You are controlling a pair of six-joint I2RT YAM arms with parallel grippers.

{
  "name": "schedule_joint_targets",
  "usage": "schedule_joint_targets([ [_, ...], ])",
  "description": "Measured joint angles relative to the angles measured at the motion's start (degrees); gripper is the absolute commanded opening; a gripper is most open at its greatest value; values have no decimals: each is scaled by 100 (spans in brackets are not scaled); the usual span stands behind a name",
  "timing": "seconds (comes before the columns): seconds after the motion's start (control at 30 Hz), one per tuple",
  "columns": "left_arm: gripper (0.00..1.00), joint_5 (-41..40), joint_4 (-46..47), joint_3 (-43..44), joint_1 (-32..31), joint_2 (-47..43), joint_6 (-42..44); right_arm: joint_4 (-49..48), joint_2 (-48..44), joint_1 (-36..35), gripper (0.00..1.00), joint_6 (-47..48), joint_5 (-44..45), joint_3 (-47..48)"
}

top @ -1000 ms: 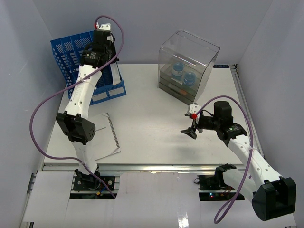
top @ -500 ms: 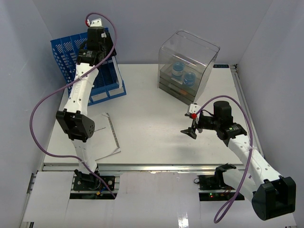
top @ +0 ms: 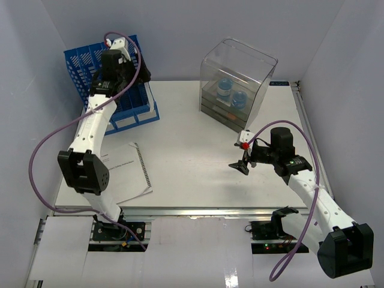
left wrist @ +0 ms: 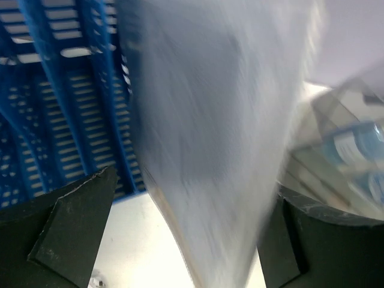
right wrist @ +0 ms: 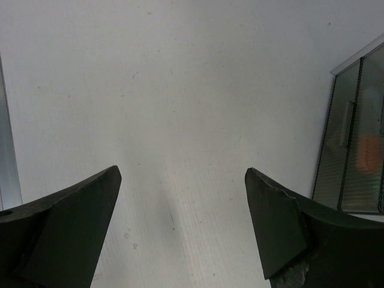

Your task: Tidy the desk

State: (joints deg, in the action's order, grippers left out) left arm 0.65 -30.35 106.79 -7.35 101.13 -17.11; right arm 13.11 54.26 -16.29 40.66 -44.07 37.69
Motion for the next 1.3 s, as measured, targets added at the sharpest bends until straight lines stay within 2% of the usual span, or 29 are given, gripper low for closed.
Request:
schedule_joint_targets([
  [0.27, 98, 984, 1501, -2491, -27, -1712, 354, -1, 0, 19, 90, 0, 0, -2],
  [0.37, 98, 1115, 2114, -3449, -47, -2205, 408, -1, 0, 46, 90, 0, 0, -4],
  [0.53, 97, 934, 3169, -4700, -310, -2449, 547, -1, 0, 78, 90, 0, -2, -8],
  [0.8, 97, 477, 4530, -5636, -794, -2447, 748, -1, 0, 128, 90, 2, 0, -9],
  [1.07, 94, 446, 5621, -6881, -1025, -3204, 998, -1, 0, 133, 90, 2, -7, -9],
  [1.17, 91, 446, 5952, -7018, -1089, -3305, 1094, -1, 0, 135, 90, 2, -7, -9],
  [1.3, 85, 288, 6487, -7043, -1279, -3002, 1313, -1, 1, 135, 90, 2, -5, -9],
])
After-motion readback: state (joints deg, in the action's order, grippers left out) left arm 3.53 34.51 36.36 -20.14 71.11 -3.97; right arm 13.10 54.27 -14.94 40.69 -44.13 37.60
